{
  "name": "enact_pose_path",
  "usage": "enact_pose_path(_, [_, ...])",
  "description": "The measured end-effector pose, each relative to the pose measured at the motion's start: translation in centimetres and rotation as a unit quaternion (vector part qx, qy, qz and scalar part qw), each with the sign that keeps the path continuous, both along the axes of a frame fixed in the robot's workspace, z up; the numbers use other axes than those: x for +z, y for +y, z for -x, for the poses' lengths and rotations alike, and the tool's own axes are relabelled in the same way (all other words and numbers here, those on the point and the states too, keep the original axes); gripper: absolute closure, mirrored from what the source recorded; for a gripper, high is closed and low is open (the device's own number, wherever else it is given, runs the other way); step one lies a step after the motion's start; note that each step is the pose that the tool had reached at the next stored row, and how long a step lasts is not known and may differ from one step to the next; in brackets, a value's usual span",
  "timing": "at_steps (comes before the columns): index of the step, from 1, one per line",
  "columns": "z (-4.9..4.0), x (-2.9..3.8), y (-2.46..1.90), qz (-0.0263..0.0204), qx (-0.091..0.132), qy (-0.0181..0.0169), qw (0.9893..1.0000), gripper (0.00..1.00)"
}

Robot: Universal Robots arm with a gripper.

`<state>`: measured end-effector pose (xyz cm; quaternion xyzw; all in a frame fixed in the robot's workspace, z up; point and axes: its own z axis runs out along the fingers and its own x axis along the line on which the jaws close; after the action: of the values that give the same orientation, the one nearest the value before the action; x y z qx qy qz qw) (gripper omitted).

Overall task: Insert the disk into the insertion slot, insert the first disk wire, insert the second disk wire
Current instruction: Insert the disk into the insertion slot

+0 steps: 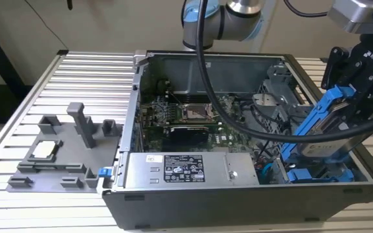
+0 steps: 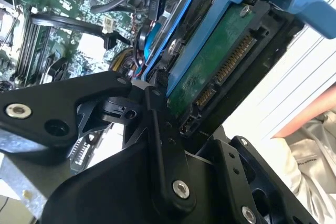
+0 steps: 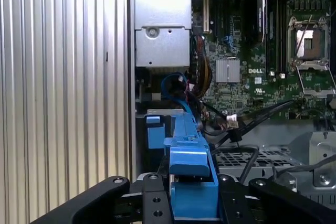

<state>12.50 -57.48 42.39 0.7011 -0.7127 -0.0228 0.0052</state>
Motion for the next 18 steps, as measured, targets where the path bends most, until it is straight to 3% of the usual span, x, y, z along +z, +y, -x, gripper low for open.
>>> enact_pose_path(18, [-0.56,-1.12,0.0,-0.0006,0.002,0.0,1.0,0.67])
